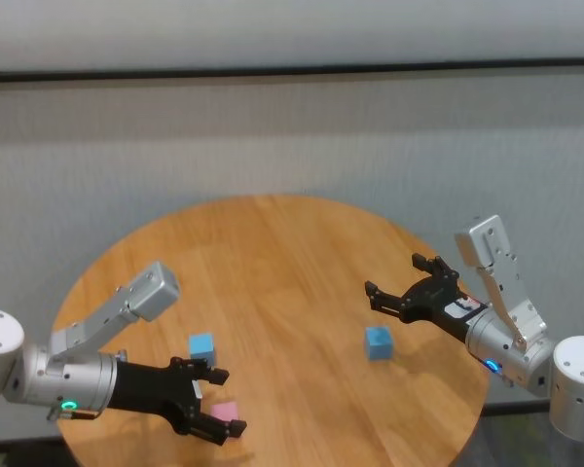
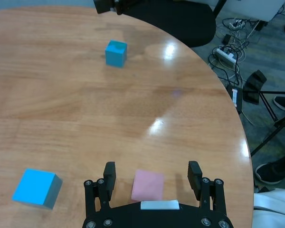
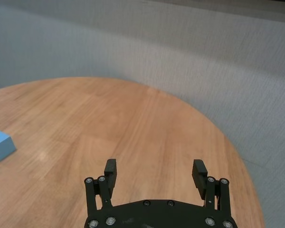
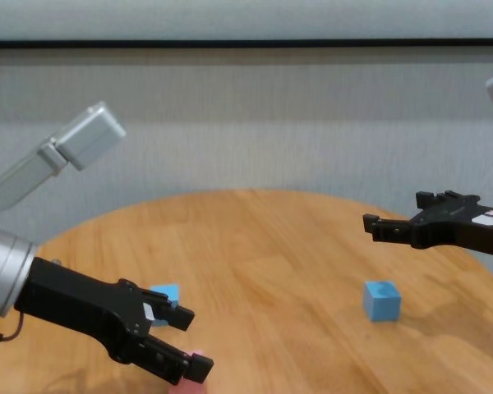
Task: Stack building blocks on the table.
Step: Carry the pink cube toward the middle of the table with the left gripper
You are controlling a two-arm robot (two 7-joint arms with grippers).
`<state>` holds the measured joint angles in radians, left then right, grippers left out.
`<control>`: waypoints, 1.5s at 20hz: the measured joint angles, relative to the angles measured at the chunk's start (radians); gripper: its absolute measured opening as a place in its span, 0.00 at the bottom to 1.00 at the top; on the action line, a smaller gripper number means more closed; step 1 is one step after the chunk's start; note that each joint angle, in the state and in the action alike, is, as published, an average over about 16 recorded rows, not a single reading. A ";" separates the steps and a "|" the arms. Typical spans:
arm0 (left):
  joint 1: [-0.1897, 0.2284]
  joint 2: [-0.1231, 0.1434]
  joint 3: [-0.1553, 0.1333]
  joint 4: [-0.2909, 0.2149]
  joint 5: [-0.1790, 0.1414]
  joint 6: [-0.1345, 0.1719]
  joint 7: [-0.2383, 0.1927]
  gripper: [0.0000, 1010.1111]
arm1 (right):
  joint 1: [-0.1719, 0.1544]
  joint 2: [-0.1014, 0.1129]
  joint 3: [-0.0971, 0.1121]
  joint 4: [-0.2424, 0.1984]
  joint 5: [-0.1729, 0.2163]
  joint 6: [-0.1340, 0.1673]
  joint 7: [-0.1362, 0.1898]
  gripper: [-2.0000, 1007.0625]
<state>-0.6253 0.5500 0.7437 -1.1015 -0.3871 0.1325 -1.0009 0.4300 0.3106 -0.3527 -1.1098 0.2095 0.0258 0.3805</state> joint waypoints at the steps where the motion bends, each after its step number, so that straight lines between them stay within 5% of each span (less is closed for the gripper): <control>1: -0.003 0.000 0.005 0.003 0.001 0.001 0.000 0.99 | 0.000 0.000 0.000 0.000 0.000 0.000 0.000 0.99; 15: -0.035 -0.013 0.052 0.052 0.018 -0.005 0.009 0.99 | 0.000 0.000 0.000 0.000 0.000 0.000 0.000 0.99; 30: -0.044 -0.027 0.069 0.078 0.026 -0.003 0.007 0.99 | 0.000 0.000 0.000 0.000 0.000 0.000 0.000 0.99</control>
<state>-0.6694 0.5233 0.8128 -1.0235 -0.3610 0.1295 -0.9935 0.4300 0.3106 -0.3527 -1.1098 0.2095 0.0258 0.3805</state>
